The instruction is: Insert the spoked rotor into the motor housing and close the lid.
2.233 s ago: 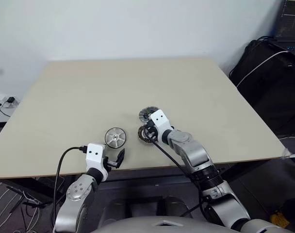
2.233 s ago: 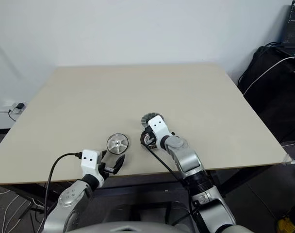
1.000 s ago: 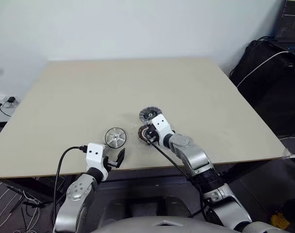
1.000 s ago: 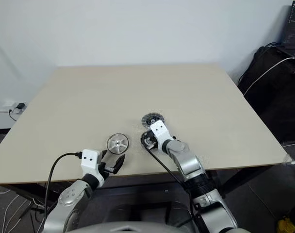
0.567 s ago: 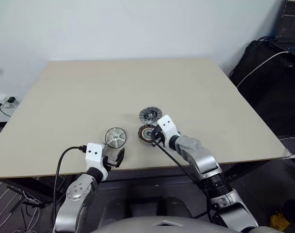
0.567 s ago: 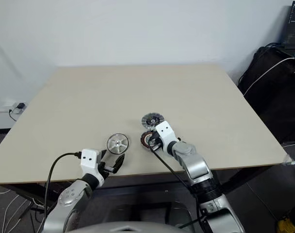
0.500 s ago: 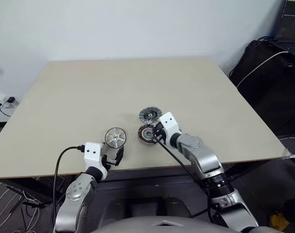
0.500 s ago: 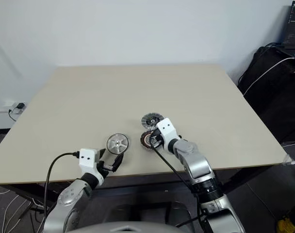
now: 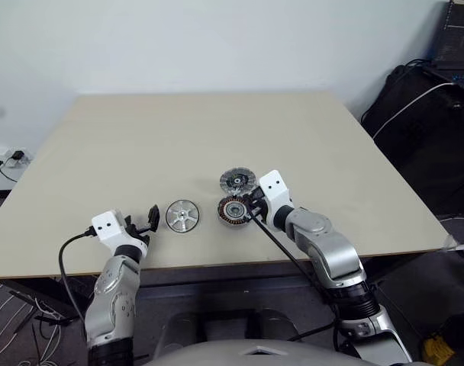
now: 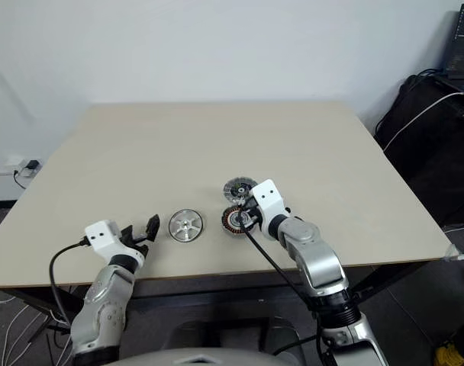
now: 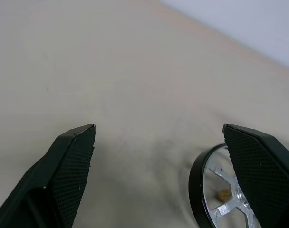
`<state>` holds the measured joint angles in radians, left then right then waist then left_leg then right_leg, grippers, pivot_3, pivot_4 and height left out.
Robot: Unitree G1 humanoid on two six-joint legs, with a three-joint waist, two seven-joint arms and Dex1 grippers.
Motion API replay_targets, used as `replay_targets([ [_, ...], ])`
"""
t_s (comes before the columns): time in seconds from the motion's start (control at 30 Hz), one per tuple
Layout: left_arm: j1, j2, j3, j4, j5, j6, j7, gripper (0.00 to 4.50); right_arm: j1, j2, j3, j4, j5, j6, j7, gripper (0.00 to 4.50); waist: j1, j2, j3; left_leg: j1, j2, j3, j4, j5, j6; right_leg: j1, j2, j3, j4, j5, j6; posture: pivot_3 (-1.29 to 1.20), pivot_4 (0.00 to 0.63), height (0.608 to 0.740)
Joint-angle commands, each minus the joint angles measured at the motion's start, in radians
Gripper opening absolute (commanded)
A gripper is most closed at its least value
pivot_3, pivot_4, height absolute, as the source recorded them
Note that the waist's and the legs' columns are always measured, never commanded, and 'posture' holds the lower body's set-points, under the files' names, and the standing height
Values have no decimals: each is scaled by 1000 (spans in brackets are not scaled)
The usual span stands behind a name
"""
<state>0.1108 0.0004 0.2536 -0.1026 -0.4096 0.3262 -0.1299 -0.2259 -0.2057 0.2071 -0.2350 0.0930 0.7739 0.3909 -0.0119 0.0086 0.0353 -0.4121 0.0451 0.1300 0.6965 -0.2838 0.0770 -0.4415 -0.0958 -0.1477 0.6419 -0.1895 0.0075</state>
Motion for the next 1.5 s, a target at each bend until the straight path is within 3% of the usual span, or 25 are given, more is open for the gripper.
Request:
replay_targets([
  [0.03,-59,22,-2,46,-34,49,-29,4500,-5,-1,-8,-50,11,-1,-7,25,0,0,0,0,0,0,0,0,0,0,0,0,0,0,0,0,0,740],
  [0.37,-90,35,-6,46,-187,272,-110,4500,9,-9,-29,-76,20,9,-31,25,-2,-1,0,0,0,0,0,0,-1,3,0,0,0,0,0,0,0,740],
  [0.63,-49,-6,14,-38,-317,426,-57,4500,2,-4,-27,-73,25,14,-37,25,-1,-1,0,1,0,0,0,0,-1,2,0,0,0,0,0,0,0,740],
  [1.13,-109,-138,114,66,-443,386,66,4500,4,-8,-29,-63,22,13,-37,25,-2,-1,0,2,0,-1,0,1,-1,6,1,0,1,0,0,0,0,740],
  [1.23,-127,-168,140,112,-479,355,116,3965,10,-10,-35,-67,22,15,-40,0,-4,-1,0,4,0,-2,0,1,-2,9,1,0,0,0,0,0,0,740],
  [1.5,-116,-192,140,146,-554,279,202,1203,21,-21,-41,-78,26,21,-46,0,-9,-2,0,8,0,-3,0,1,-2,10,0,-1,0,0,-1,0,0,740],
])
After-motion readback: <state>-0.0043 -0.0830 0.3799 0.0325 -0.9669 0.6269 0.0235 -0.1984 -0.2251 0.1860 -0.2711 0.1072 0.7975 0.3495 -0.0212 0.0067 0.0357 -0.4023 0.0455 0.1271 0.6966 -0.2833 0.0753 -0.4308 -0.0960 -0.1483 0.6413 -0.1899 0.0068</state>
